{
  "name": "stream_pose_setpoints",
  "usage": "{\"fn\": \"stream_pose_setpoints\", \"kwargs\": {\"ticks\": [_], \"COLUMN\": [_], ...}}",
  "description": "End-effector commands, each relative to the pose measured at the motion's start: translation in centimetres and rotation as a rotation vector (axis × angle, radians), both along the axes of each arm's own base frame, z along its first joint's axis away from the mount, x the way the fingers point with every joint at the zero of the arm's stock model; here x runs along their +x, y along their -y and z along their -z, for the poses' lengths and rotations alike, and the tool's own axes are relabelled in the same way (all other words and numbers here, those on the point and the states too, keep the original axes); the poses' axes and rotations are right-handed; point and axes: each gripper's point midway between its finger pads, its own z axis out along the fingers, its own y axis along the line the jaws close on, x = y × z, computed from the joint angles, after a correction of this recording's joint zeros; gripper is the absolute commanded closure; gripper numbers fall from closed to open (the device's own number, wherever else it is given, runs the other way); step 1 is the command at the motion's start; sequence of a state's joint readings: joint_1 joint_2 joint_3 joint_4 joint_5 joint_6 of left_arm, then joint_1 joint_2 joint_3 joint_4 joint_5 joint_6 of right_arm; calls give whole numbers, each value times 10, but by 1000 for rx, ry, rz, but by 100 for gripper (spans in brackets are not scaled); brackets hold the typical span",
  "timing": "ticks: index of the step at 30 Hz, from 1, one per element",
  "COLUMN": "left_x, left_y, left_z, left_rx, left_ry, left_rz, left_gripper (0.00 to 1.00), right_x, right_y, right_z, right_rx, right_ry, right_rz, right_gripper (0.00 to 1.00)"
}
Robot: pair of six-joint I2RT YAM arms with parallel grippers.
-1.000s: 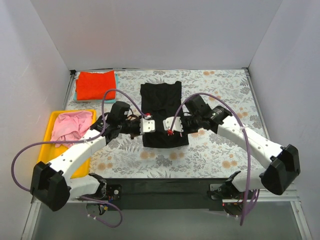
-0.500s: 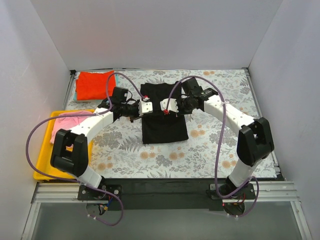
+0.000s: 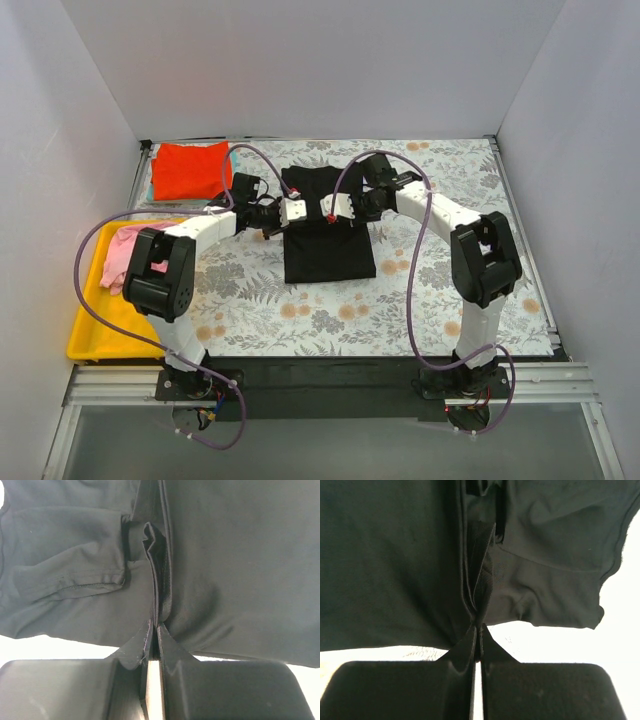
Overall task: Fold and stack the t-shirts
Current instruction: Fold the tshirt
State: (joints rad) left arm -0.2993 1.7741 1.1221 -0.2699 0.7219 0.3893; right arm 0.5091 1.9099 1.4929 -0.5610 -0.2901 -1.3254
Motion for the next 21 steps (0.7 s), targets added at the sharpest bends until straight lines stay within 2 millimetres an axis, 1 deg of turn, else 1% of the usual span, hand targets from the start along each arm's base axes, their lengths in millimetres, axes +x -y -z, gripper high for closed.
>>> {"fn": "stream_pose_setpoints", "kwargs": {"ticks": [1, 3, 4, 6, 7, 10, 12, 13, 14, 15, 16, 17, 18, 19, 20, 21], "left_x": [22, 28, 31, 39, 41, 46, 51, 52, 55, 57, 61, 63, 65, 69, 71, 71], "left_y": [-1, -4, -5, -6, -7, -7, -8, -8, -9, -9, -8, -6, -6, -4, -5, -5], "left_z": [-5, 3, 11, 14, 20, 27, 28, 31, 30, 29, 25, 21, 15, 1, -7, -24], "left_rx": [-7, 8, 14, 14, 17, 25, 29, 34, 33, 27, 20, 13, 1, -24, -40, -63], "left_ry": [62, 63, 52, 54, 41, 37, 46, 42, 45, 38, 41, 44, 41, 39, 34, 50], "left_rz": [-8, -17, -21, -34, -38, -49, -60, -63, -70, -90, -100, -109, -123, -150, -170, -183], "left_gripper": [100, 100, 100, 99, 99, 99, 99, 97, 94, 81, 75, 71, 68, 64, 63, 62], "right_x": [23, 29, 31, 37, 38, 44, 48, 48, 49, 49, 51, 54, 56, 61, 64, 67], "right_y": [-6, -8, -7, -8, -9, -12, -15, -15, -15, -14, -13, -11, -10, -9, -6, -4], "right_z": [-8, -4, 4, 7, 13, 18, 17, 22, 23, 24, 23, 21, 18, 5, -4, -14], "right_rx": [24, 26, 17, 14, 10, 14, 26, 20, 20, 9, 11, 10, 4, 19, 24, 31], "right_ry": [69, 79, 70, 81, 76, 85, 92, 84, 85, 87, 88, 93, 102, 123, 139, 155], "right_rz": [-11, -7, 1, 9, 9, 16, 24, 27, 31, 36, 54, 68, 82, 105, 117, 131], "right_gripper": [99, 99, 99, 99, 99, 99, 99, 99, 96, 91, 83, 71, 66, 62, 51, 50]}}
